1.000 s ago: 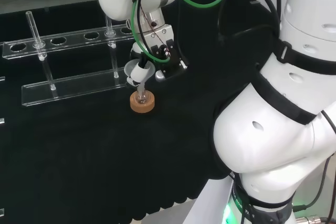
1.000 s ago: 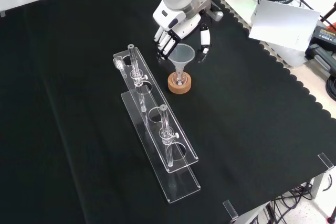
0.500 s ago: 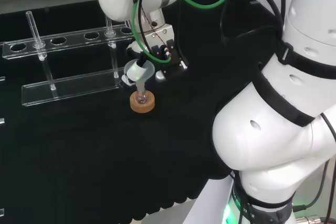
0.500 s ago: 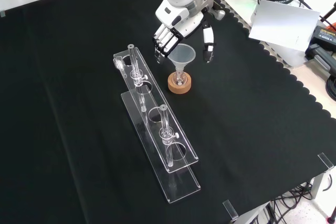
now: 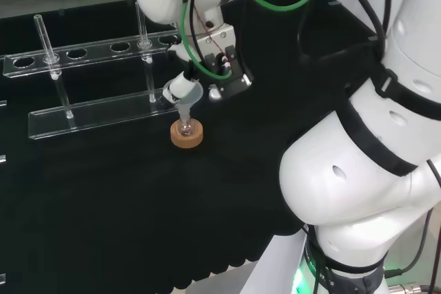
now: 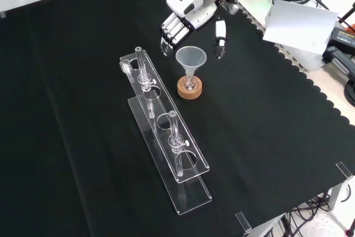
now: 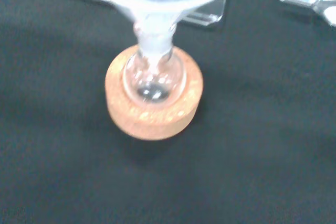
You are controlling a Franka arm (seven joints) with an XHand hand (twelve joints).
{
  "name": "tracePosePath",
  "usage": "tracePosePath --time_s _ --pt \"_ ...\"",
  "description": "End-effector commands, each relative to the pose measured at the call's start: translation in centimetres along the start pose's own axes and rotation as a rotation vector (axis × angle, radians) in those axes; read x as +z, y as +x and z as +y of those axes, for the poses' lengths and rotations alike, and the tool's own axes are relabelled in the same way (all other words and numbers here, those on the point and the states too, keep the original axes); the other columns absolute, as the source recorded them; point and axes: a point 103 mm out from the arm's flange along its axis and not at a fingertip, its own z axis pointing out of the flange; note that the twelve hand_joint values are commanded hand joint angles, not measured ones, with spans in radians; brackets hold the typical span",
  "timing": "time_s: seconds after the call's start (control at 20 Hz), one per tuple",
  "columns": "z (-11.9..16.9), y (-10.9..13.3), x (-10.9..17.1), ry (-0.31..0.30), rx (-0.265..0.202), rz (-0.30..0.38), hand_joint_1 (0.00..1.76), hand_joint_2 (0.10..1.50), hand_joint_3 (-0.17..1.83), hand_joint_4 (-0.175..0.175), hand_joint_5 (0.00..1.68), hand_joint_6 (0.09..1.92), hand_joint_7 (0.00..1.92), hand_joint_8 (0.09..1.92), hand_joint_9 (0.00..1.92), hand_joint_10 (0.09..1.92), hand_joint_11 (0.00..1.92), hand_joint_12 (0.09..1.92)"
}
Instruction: Place the funnel on the round-bottom flask.
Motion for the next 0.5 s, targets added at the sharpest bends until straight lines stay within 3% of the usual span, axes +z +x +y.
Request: tracePosePath --time_s 0.05,0.5 --pt "-1.7 -3.2 -2.2 -0.050 0.036 0.032 0.45 0.70 0.12 -0.031 0.25 0.09 0.01 0.57 0.20 0.76 0.12 1.45" --pt "-3.2 -7.8 -4.1 -0.100 0.065 0.070 0.48 0.72 0.13 -0.031 0.29 0.09 0.05 0.63 0.28 0.73 0.15 1.43"
